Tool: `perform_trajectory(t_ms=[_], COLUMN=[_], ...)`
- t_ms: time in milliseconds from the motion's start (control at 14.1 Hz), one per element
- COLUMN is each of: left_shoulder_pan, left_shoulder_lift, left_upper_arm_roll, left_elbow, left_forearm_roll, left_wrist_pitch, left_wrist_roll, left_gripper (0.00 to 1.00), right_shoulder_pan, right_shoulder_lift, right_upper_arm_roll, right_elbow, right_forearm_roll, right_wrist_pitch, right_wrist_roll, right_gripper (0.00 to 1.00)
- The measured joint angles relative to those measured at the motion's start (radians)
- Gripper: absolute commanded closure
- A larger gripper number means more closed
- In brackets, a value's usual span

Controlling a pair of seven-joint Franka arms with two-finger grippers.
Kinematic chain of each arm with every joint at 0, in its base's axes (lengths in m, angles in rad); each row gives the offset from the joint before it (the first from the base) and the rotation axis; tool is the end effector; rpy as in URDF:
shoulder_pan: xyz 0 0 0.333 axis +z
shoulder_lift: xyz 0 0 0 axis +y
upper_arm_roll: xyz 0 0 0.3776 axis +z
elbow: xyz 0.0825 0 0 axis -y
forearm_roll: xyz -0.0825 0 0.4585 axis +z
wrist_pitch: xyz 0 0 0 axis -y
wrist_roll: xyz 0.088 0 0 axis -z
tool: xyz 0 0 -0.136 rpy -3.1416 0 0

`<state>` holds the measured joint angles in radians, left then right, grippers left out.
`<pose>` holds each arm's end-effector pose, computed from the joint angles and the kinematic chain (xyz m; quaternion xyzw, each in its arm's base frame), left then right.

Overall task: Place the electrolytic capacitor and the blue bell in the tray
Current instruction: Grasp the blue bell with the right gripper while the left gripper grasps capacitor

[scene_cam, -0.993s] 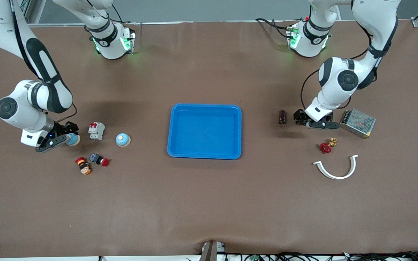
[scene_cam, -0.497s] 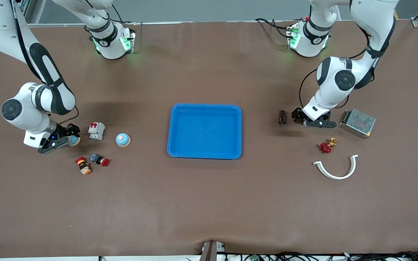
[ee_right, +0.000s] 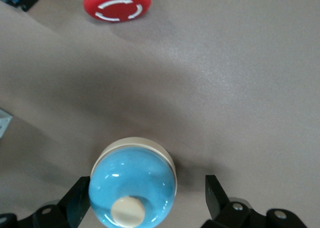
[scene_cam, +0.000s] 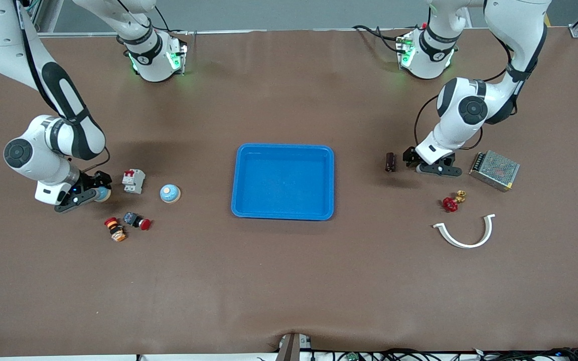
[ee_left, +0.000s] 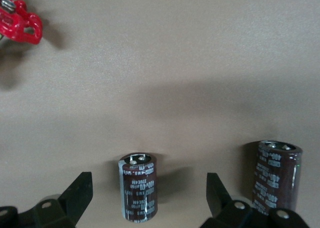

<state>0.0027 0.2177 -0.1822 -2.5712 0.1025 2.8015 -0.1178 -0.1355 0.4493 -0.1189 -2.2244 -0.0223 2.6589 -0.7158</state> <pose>0.4787 -0.0960 0.1491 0.9970 -0.0767 0.0086 0.0034 0.5851 -0.1553 0.1299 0.9693 0.2437 -0.0198 0.0245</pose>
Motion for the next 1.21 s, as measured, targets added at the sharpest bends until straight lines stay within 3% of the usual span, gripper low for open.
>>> perform_trajectory(t_ms=[355,497,638,709,780,1206], left_shoulder_pan=[0.028,0.045,0.046,0.046,0.045,0.032], left_shoulder_lift=[0.013,0.015,0.015,0.015,0.015,0.015], left_upper_arm_roll=[0.004,0.004,0.004,0.004,0.003,-0.003], left_elbow=[-0.002,-0.002,-0.002,-0.002,-0.002,-0.001], left_forearm_roll=[0.048,0.061,0.062,0.062,0.062,0.063], left_wrist_pitch=[0.001,0.003,0.004,0.004,0.004,0.010], left_wrist_roll=[-0.001,-0.001,-0.001,-0.006,-0.026,-0.085], left_gripper=[0.00,0.37,0.66,0.88,1.00,1.00], right_shoulder_pan=[-0.002,-0.002,-0.002,-0.002,-0.002,-0.002], right_shoulder_lift=[0.001,0.001,0.001,0.001,0.001,0.001], right_upper_arm_roll=[0.001,0.005,0.012,0.014,0.015,0.015], right_elbow=[0.003,0.012,0.019,0.020,0.020,0.021], right_forearm_roll=[0.000,0.001,0.001,0.001,0.001,0.013], right_wrist_pitch=[0.000,0.000,-0.002,-0.003,-0.007,-0.042], right_wrist_roll=[0.000,0.001,0.001,0.001,0.001,0.001], right_gripper=[0.00,0.00,0.00,0.00,0.00,0.00])
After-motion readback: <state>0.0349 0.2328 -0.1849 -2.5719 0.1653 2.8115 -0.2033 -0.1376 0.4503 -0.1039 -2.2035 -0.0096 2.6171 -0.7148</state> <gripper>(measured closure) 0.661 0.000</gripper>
